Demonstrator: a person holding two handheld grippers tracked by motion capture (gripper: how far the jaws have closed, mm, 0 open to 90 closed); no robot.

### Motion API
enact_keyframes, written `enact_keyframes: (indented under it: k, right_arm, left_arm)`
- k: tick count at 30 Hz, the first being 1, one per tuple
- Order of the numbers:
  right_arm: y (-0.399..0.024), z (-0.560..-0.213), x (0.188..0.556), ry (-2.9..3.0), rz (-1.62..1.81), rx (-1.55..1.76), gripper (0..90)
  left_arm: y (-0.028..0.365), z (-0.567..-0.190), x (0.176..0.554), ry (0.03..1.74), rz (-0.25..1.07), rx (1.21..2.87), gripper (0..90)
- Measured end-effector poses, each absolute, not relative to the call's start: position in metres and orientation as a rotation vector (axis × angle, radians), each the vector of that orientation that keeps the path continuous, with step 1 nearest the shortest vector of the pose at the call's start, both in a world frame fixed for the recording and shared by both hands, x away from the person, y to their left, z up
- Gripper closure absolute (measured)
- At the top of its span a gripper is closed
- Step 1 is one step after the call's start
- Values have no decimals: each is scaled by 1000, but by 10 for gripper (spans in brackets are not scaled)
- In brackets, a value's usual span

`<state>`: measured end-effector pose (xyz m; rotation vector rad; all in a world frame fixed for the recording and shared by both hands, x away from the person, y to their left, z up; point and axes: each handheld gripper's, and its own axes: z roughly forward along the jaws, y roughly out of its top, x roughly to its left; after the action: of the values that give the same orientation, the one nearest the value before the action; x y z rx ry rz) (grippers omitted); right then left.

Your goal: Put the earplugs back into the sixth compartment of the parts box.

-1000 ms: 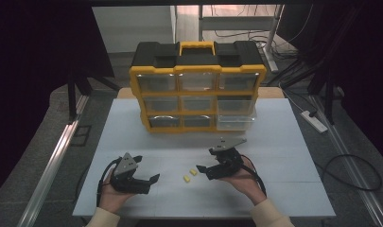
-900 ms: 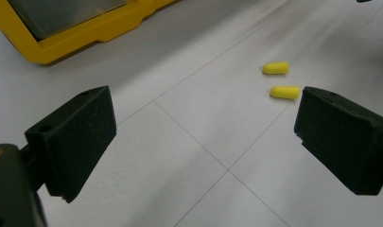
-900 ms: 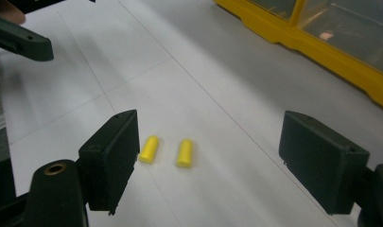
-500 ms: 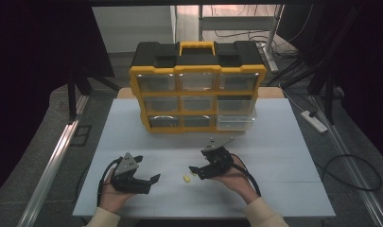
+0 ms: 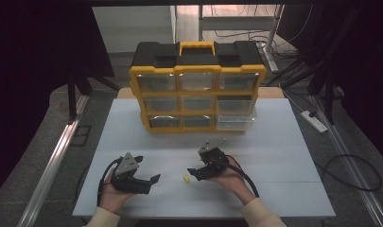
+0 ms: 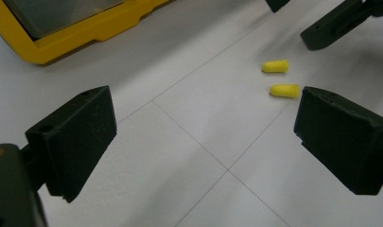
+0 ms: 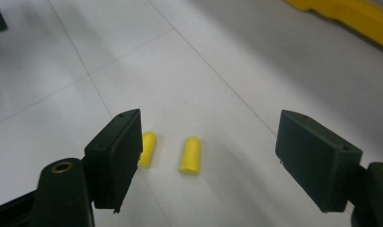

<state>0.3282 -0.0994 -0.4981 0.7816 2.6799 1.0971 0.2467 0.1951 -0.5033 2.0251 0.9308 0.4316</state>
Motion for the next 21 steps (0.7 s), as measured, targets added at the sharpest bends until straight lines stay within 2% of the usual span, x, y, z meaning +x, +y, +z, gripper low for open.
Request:
enact_keyframes:
  k: [13, 17, 21]
  right_arm:
    - [-90, -516, 327, 2692, 976, 776, 341]
    - [-88, -517, 326, 2702, 947, 752, 412]
    - [-89, -520, 326, 2734, 925, 754, 558]
  left_arm:
    - [195, -503, 247, 932, 432, 2025, 65]
    - [195, -504, 247, 934, 427, 2028, 65]
    - [195, -504, 246, 934, 432, 2027, 66]
